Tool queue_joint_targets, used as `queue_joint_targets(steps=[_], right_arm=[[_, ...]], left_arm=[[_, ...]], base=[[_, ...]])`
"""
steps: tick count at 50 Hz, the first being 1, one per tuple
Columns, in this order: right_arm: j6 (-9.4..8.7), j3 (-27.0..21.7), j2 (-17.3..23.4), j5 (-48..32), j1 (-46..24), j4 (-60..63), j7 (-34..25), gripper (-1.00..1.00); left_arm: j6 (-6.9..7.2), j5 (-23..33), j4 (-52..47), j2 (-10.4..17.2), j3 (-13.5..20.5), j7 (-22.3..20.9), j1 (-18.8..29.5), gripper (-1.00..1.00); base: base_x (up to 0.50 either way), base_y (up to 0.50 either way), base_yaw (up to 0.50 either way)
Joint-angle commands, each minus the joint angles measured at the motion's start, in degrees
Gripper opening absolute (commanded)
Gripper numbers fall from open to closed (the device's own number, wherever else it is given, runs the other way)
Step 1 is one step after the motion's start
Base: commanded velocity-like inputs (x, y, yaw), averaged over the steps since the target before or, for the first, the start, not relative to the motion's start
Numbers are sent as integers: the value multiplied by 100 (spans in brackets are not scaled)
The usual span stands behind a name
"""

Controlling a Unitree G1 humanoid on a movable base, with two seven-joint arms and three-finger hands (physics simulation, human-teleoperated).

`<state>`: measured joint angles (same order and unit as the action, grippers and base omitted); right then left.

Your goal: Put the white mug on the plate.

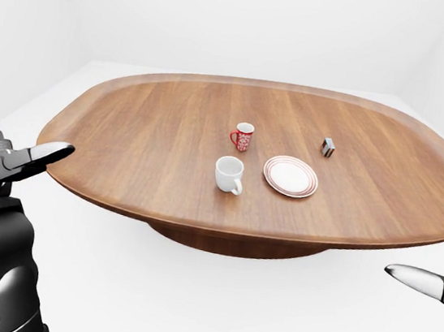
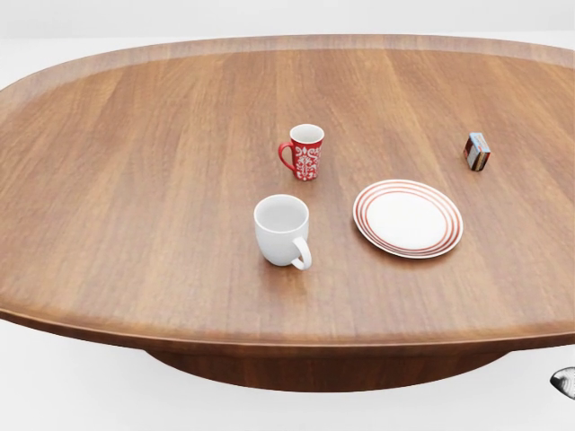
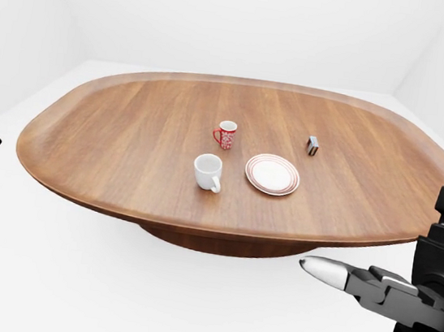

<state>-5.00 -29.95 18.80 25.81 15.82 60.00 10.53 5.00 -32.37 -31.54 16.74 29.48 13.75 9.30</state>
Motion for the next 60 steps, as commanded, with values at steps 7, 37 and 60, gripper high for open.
queue_joint_targets(steps=[7,37,60], right_arm=[[0,26,-58,-13,-62,-1,-69,100],[0,112,-78,-115,-71,-1,-123,100],[0,158,-177,-263,-117,-1,-226,100]], left_arm=[[0,5,-27,-15,-22,-4,-1,100],[0,12,-45,-47,-34,-30,-29,100],[0,15,-75,-56,-39,-24,-30,100]], base=[[0,0,0],[37,0,0],[40,0,0]])
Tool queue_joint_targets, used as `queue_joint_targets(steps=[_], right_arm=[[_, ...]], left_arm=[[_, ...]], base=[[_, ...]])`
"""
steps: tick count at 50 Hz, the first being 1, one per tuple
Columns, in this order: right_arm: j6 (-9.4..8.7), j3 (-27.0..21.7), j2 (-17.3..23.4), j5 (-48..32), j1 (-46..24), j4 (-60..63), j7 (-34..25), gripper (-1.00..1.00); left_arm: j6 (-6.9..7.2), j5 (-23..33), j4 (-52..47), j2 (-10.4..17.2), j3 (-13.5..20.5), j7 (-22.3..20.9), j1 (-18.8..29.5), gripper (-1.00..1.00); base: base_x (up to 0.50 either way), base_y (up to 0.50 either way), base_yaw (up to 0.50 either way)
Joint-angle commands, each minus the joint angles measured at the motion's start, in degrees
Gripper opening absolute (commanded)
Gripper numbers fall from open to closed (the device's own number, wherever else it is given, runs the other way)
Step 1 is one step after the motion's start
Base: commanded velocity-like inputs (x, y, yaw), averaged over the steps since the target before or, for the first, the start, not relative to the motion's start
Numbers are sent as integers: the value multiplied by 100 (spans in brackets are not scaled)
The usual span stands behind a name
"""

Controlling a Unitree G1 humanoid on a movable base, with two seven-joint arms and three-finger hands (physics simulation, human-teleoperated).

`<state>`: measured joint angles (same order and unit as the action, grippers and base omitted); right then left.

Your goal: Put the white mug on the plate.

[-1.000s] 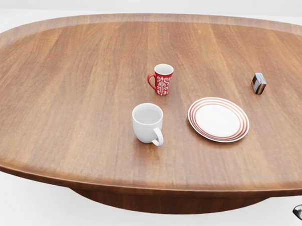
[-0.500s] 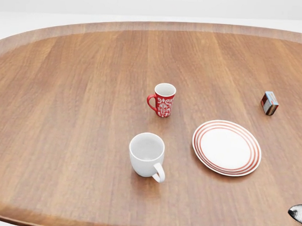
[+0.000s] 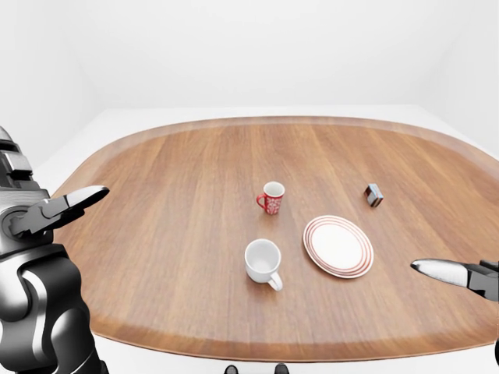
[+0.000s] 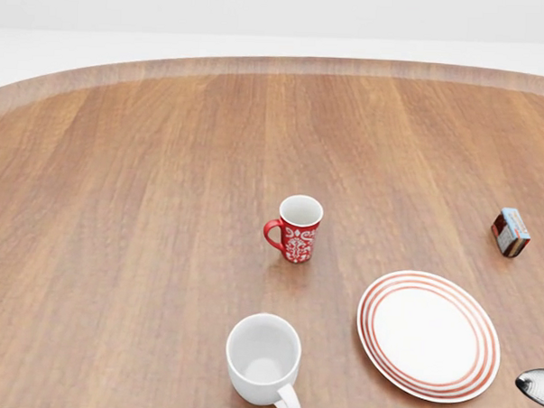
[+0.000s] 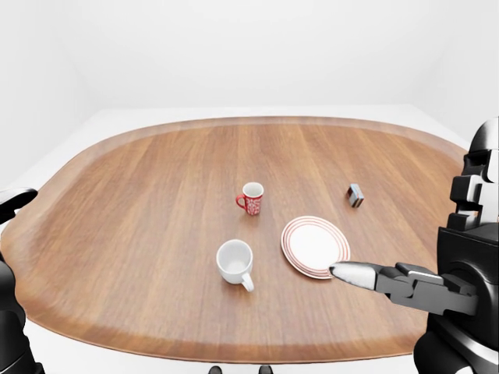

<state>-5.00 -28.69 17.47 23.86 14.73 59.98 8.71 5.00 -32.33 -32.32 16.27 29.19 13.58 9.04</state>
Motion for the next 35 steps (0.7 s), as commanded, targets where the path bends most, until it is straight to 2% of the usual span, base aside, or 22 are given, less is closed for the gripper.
queue_joint_targets(steps=[1,10,18,24,28,29,31,33,34,35], right_arm=[[0,43,-63,-98,-12,1,-63,100],[0,35,31,7,18,1,38,100],[0,7,-31,8,14,1,-31,100],[0,45,195,109,-163,1,100,100],[0,37,1035,655,-781,1,470,100],[0,96,1378,817,-1255,2,609,100],[0,313,1560,968,-1911,2,539,100],[0,683,1503,482,-2523,2,210,100],[0,1246,1612,-81,-2823,-203,-66,100],[0,1482,1564,-532,-3033,-308,-330,100]], left_arm=[[0,12,-1,-11,-14,-9,-5,100],[0,14,14,-16,-16,-15,-5,100],[0,20,5,-22,-21,-17,-11,100],[0,21,-16,-22,-24,-8,-8,100],[0,51,-13,-37,-44,-19,-15,100],[0,53,-13,-41,-48,-25,-17,100],[0,55,-3,-42,-44,-27,-13,100],[0,51,-8,-39,-40,-25,-10,100],[0,52,-5,-37,-39,-24,-9,100],[0,54,-1,-37,-40,-28,-9,100]], base=[[39,0,0],[40,0,0],[0,0,0],[0,0,0],[0,0,0],[0,0,0],[0,0,0],[0,0,0],[0,0,0],[0,0,0]])
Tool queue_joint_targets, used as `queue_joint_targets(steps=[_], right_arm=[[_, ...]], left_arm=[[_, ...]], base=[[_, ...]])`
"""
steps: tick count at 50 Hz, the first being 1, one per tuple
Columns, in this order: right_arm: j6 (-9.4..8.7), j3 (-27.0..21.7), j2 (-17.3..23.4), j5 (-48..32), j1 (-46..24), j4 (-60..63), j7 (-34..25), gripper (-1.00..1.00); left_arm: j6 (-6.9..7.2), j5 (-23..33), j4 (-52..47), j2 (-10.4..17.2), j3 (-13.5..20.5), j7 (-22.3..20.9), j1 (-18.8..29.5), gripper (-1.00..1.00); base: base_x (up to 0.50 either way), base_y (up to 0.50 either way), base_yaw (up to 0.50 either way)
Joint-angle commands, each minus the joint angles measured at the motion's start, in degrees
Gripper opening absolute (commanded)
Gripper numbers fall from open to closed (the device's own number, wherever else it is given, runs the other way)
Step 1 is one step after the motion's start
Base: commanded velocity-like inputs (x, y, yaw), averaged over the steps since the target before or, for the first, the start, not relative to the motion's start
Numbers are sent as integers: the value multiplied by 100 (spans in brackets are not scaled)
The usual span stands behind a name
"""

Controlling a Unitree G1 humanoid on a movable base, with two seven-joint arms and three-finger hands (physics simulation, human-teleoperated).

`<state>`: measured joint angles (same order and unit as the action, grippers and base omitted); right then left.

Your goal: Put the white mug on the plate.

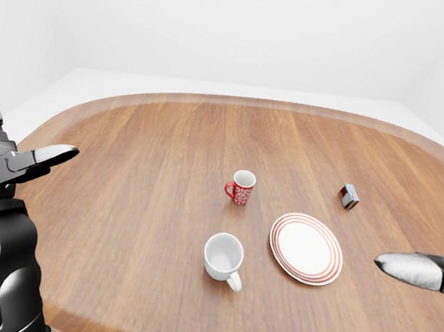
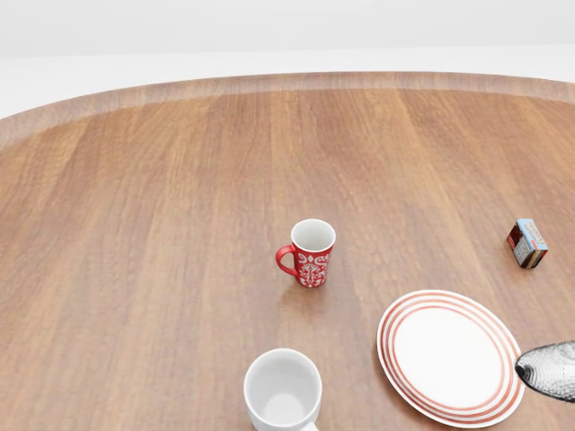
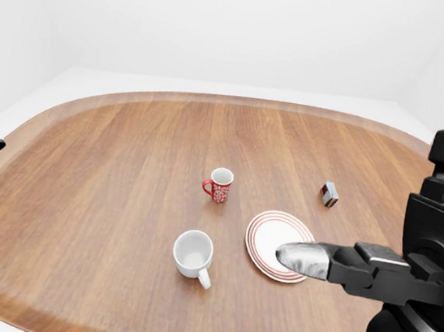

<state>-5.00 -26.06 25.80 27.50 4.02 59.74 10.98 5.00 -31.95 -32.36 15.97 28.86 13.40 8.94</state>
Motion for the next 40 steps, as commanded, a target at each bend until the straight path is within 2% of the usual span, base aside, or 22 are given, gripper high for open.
queue_joint_targets(steps=[1,7,9,10,14,15,18,21,24,28,30,32,34,35,36,38,40], right_arm=[[0,1412,710,-1295,-2070,-340,-863,100],[0,2869,886,-3394,-3086,-1420,-2752,100],[0,3085,759,-4106,-3350,-1736,-3349,100],[0,3360,848,-4488,-3571,-1993,-3744,100],[0,3651,469,-6059,-4007,-2677,-5098,100],[0,3858,459,-6592,-4193,-2925,-5098,100],[0,3807,-106,-8105,-4486,-3483,-5098,100],[0,3392,-887,-9428,-4582,-3861,-5098,100],[0,3086,-1503,-10154,-4752,-4145,-5098,100],[0,2869,-1777,-10594,-4875,-4575,-5098,100],[0,2824,-1785,-10879,-4933,-4669,-5098,100],[0,2985,-1664,-10667,-5093,-4872,-5098,100],[0,3360,-1308,-10283,-5167,-5027,-5098,100],[0,3875,-901,-9579,-5193,-5041,-5098,100],[0,4345,-431,-9169,-5228,-4983,-5098,100],[0,5069,250,-8428,-5218,-4755,-5098,100],[0,5469,580,-7884,-5206,-4520,-5098,100]], left_arm=[[0,18,1,-7,-7,-9,0,100],[0,26,1,-8,-9,-11,1,100],[0,34,-2,-9,-12,-14,-2,100],[0,49,16,-12,-18,-22,-1,100],[0,62,26,-18,-23,-33,-6,100],[0,64,21,-16,-24,-33,-6,100],[0,62,22,-18,-20,-29,-4,100],[0,64,27,-19,-21,-28,-1,100],[0,76,30,-24,-37,-31,1,100],[0,69,38,-18,-26,-24,11,100],[0,67,33,-16,-29,-19,12,100],[0,78,35,-20,-44,-17,16,100],[0,76,24,-22,-44,-18,10,100],[0,68,28,-17,-34,-12,19,100],[0,65,36,-14,-31,-9,25,100],[0,63,41,-12,-33,-8,26,100],[0,70,47,-13,-42,-10,26,100]], base=[[0,0,0],[0,0,0],[0,0,0],[0,0,0],[0,0,0],[0,0,0],[0,0,0],[0,0,0],[0,0,0],[0,0,0],[0,0,0],[0,0,0],[0,0,0],[0,0,0],[0,0,0],[0,0,0],[0,0,0]])
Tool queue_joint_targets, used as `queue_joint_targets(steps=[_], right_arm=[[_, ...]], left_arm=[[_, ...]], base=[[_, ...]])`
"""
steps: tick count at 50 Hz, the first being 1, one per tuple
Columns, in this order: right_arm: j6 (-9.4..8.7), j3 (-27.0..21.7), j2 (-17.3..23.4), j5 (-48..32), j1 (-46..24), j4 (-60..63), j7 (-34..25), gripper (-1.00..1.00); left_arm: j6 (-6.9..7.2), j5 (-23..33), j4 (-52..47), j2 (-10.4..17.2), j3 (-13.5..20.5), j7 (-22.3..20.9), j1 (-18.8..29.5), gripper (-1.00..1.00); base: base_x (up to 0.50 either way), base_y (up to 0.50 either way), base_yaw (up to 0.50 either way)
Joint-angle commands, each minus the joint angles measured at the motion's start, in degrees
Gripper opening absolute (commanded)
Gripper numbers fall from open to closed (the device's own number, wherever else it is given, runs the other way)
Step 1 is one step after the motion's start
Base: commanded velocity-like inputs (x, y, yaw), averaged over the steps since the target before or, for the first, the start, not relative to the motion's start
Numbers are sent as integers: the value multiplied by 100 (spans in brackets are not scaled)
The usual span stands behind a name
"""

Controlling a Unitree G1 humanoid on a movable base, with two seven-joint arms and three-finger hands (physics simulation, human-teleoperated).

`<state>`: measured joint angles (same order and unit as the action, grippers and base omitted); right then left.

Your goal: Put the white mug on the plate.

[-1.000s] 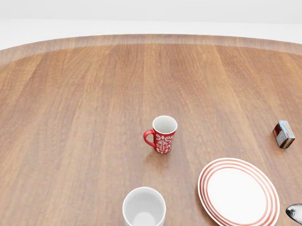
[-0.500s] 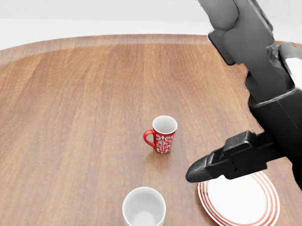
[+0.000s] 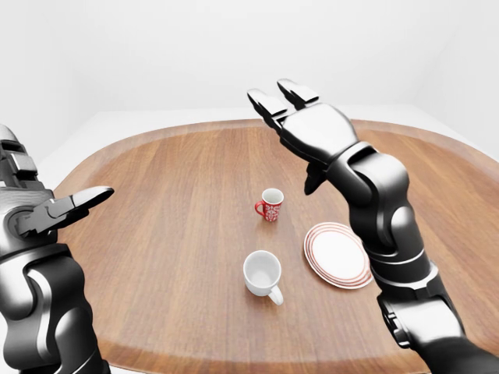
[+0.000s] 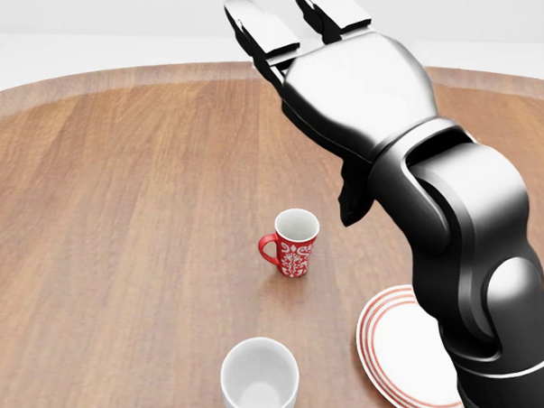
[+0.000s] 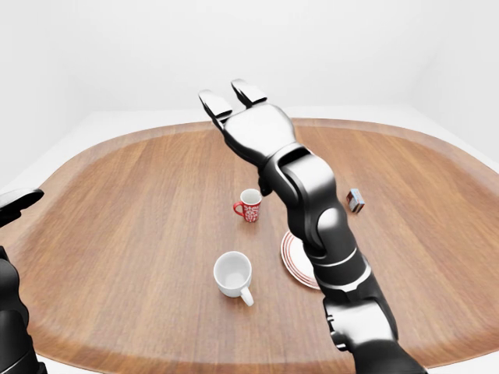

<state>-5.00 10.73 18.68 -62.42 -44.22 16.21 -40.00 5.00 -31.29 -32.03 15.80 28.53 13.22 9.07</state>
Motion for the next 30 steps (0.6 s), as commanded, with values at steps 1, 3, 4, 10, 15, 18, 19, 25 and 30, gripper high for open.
queue_joint_targets(steps=[1,3,4,10,15,18,19,25,30], right_arm=[[0,1937,1408,1295,-361,-97,0,100],[0,2073,1473,1503,-357,-127,0,100],[0,2097,1468,1613,-357,-143,0,100],[0,2222,1443,2171,-406,-604,0,100],[0,2438,1531,2587,-325,-708,0,100],[0,2513,1509,2513,-159,-759,0,100],[0,2574,1539,2529,-110,-742,0,100],[0,2633,1326,2386,470,-855,0,100],[0,2507,980,2145,746,-1263,0,100]], left_arm=[[0,10,19,0,-15,2,7,100],[0,13,26,-4,-15,-4,5,100],[0,17,32,-5,-18,-7,5,100],[0,25,27,-12,-22,-11,-4,100],[0,15,4,-12,-12,-4,-10,100],[0,30,27,-21,-20,-16,-13,100],[0,41,48,-26,-25,-24,-13,100],[0,58,32,-42,-39,-26,-27,100],[0,39,-3,-33,-19,-15,-22,100]], base=[[0,0,0],[0,0,0],[0,0,0],[0,0,0],[0,0,0],[0,0,0],[0,0,0],[0,0,0],[0,0,0]])
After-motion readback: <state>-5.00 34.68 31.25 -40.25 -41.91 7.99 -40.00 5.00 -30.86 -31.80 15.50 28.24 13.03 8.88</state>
